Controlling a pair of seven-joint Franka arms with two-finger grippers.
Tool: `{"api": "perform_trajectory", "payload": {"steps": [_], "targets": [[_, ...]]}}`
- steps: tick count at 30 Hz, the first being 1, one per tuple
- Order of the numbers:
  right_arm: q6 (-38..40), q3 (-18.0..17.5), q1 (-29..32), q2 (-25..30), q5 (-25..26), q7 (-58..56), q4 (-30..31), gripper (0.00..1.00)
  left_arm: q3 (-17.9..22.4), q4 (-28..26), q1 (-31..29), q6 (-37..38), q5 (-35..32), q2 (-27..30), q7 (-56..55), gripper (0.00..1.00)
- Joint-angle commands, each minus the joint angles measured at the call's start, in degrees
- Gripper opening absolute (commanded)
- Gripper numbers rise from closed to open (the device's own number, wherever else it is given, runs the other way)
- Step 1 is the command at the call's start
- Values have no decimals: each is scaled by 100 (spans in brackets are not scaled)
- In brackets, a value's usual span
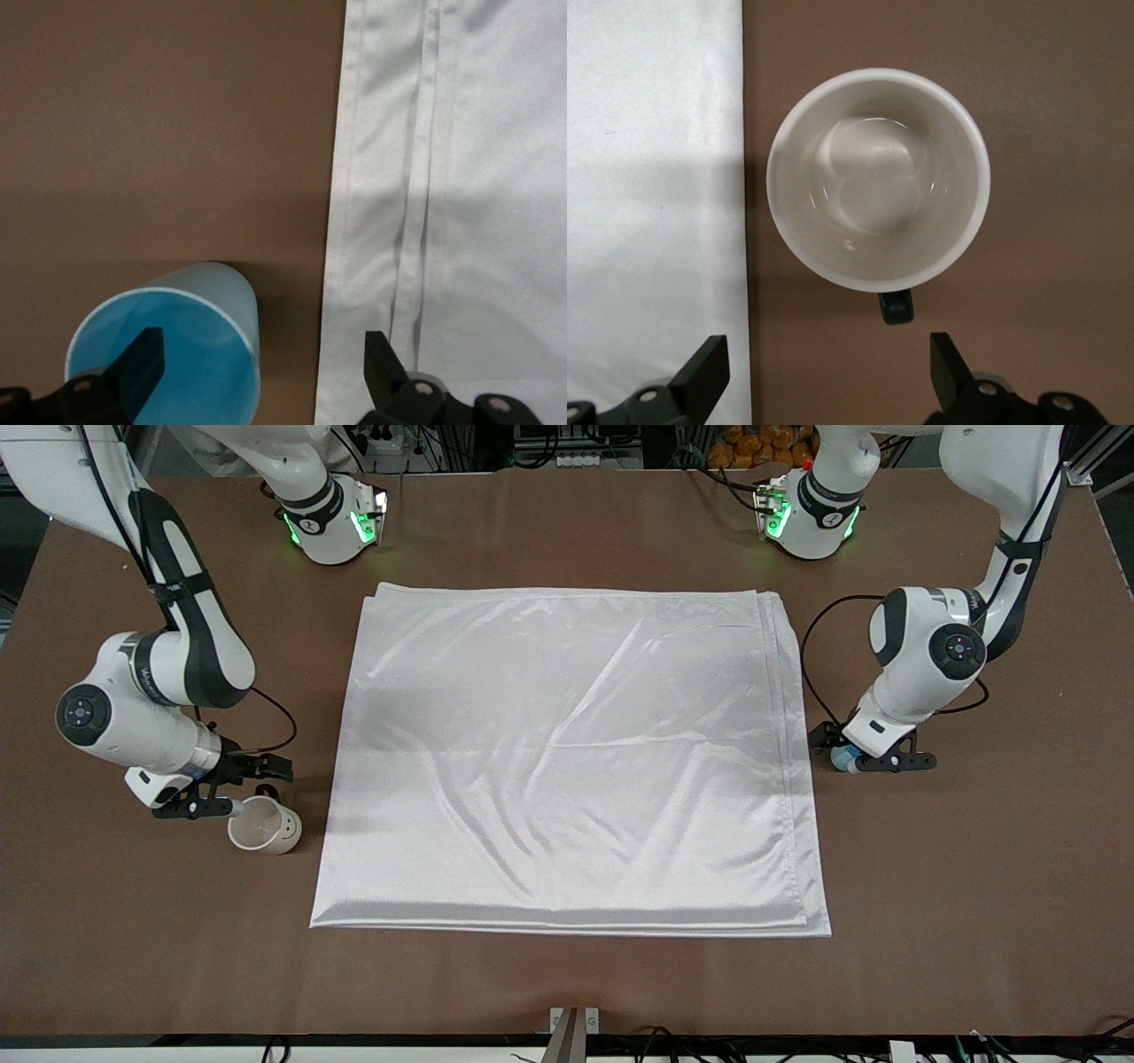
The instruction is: Place blue cup into white mug on cloth
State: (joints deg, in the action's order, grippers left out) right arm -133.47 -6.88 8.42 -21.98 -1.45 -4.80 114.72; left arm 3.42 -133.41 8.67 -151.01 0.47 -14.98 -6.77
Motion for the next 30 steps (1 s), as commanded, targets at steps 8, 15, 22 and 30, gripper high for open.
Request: {"api": "perform_trajectory", "payload": {"steps": [8, 15, 22, 30], "targets": [[-504, -24, 125, -307, 435, -73, -20, 83, -8, -124, -15, -350, -91, -190, -184, 100], [-663, -24, 169, -439, 470, -65, -64, 62, -8, -115, -23, -464, -91, -243, -184, 71], [-663, -24, 169, -465, 470, -65, -73, 2, 1, -80, -50, -464, -91, -251, -105, 13], [-496, -33, 125, -237, 470, -65, -169, 0, -8, -62, -102, -464, -153, -243, -61, 0]]}}
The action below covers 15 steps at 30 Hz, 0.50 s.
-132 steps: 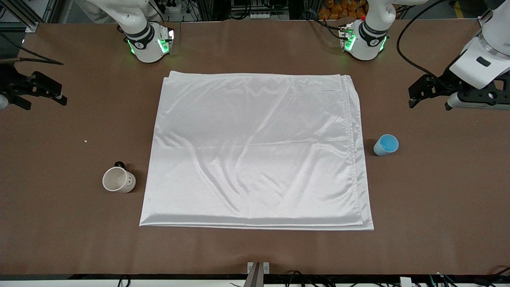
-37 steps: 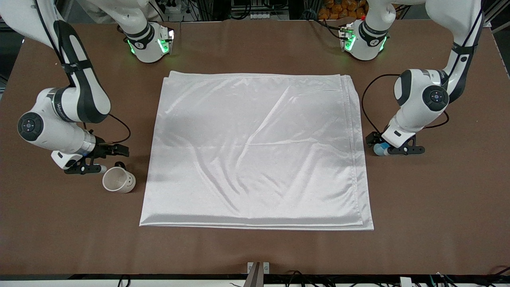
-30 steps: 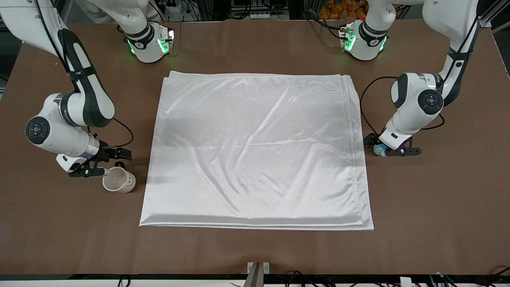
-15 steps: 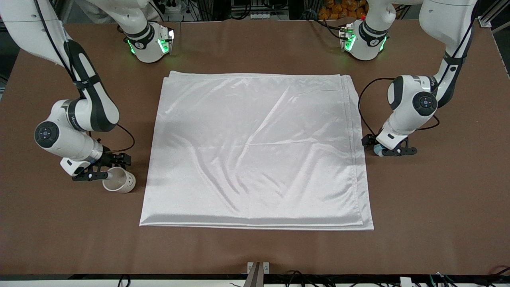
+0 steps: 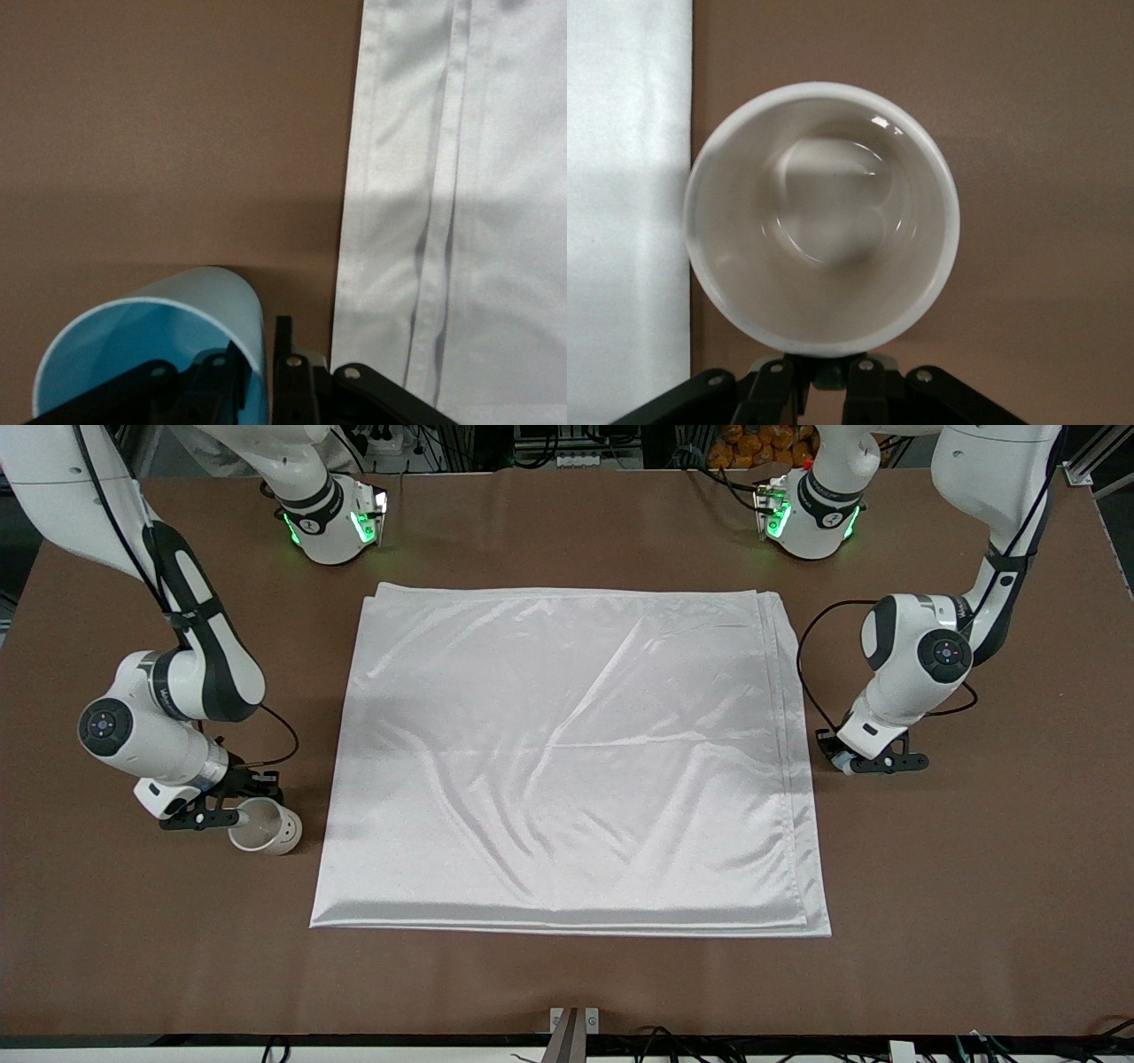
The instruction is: Place blue cup into white mug on cloth
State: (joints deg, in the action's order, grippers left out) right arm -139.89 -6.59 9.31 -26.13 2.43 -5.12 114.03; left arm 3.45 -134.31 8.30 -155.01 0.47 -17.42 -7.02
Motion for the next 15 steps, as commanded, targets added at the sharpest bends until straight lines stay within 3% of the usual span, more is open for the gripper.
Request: {"api": "perform_trajectory", "payload": {"steps": [1, 10, 15], "targets": [[181, -62, 27, 239, 82, -33, -109, 0, -3, 45, -65, -65, -152, -7, -36, 0], [1111, -185, -87, 556, 38, 11, -565, 0, 6, 98, -74, -38, -161, 54, -27, 0], [1482, -457, -105, 644, -15, 64, -873, 0, -3, 186, -144, -29, -170, 212, 8, 0]]}}
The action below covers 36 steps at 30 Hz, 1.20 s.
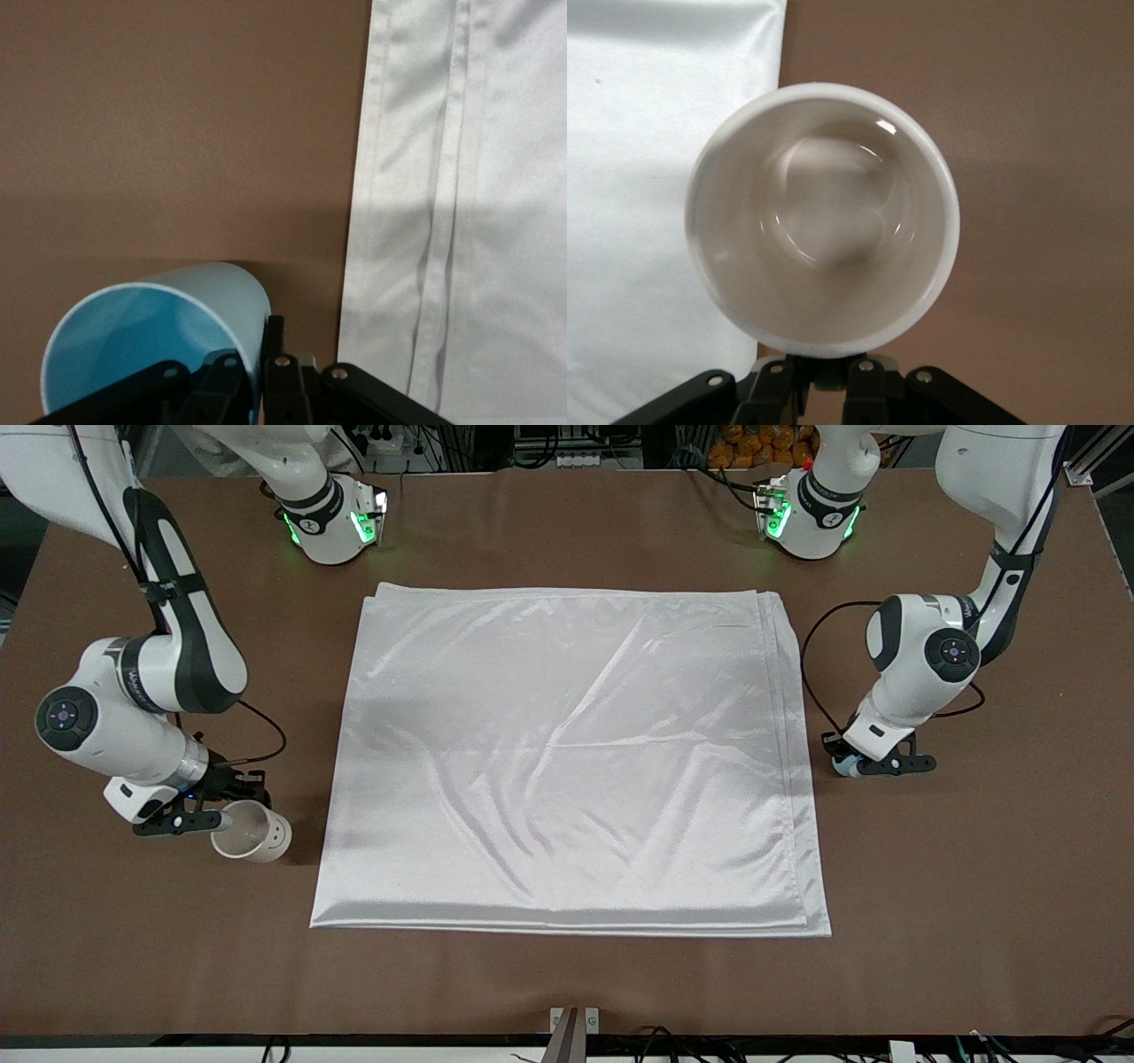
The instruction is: Place blue cup into white mug on cloth
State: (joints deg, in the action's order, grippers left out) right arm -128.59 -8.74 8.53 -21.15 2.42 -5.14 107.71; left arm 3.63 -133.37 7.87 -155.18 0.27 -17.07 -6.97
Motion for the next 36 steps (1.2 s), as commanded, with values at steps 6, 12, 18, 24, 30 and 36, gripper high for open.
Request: {"api": "perform_trajectory", "payload": {"steps": [6, 12, 18, 24, 30, 36], "targets": [[370, -768, -27, 208, -14, 705, -373, 0, -20, 188, -189, 66, -150, 459, 81, 0], [353, -1340, -158, 173, 21, 1769, -452, 0, -20, 311, -180, 303, -150, 775, 90, 0], [282, -1341, -914, 85, 83, 2551, -479, 0, -11, 592, -189, 690, -141, 1047, 90, 0], [282, -1332, -1529, -310, 100, 3202, -803, 0, -2, 1171, -189, 1594, -141, 1268, 99, 0], [274, -1306, -2066, -661, 118, 3712, -1146, 0, -2, 1980, -189, 2913, -141, 1321, 187, 0], [221, -1306, -2514, -1057, 609, 4528, -1410, 0, -11, 2262, -180, 3529, -150, 1514, 292, 0]]}}
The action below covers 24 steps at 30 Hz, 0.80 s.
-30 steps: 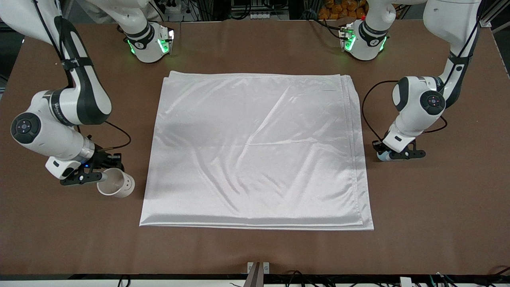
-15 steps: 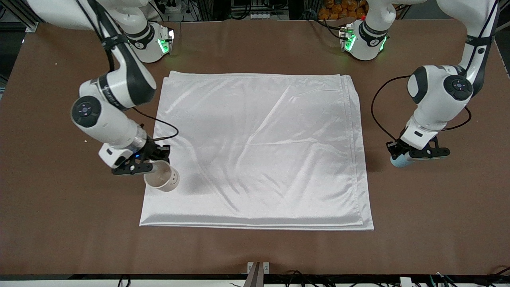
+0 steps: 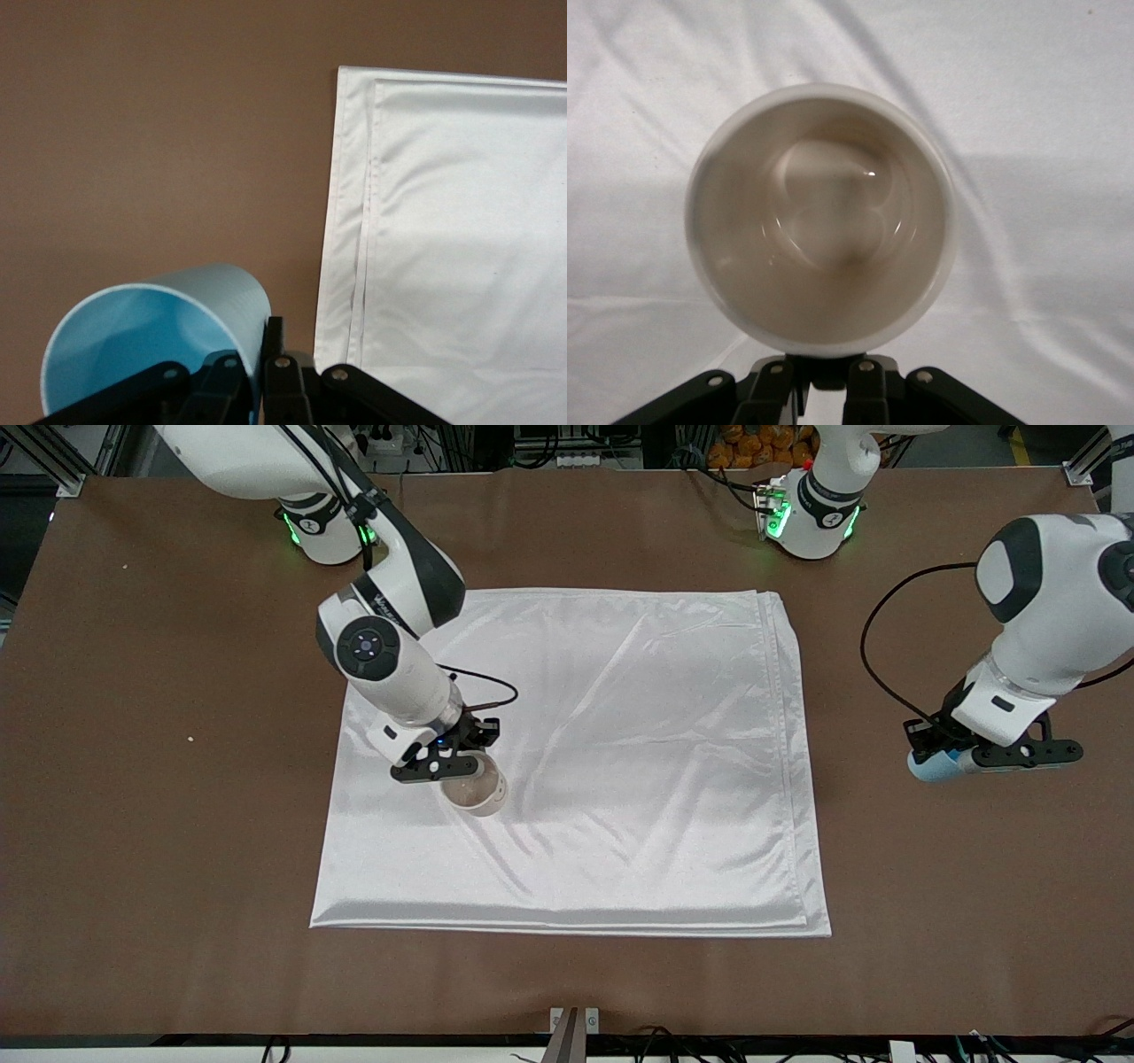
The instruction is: Place blue cup into white mug on cloth
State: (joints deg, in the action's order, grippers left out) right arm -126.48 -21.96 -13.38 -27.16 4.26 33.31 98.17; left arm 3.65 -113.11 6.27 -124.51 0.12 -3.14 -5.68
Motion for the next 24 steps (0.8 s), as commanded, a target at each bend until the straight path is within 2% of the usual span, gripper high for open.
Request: {"api": "perform_trajectory", "payload": {"steps": [1, 14, 24], "targets": [[9, 17, -402, -526, 505, 851, -509, 0, -23, 254, -21, 506, -135, 156, 251, 0], [-184, 105, -1158, -1045, 901, 2021, -888, 0, -40, 667, 32, 902, -144, 77, 375, 0], [-263, 298, -1606, -1160, 954, 2250, -896, 0, -155, 1177, 76, 1456, -399, -169, 392, 0]]}}
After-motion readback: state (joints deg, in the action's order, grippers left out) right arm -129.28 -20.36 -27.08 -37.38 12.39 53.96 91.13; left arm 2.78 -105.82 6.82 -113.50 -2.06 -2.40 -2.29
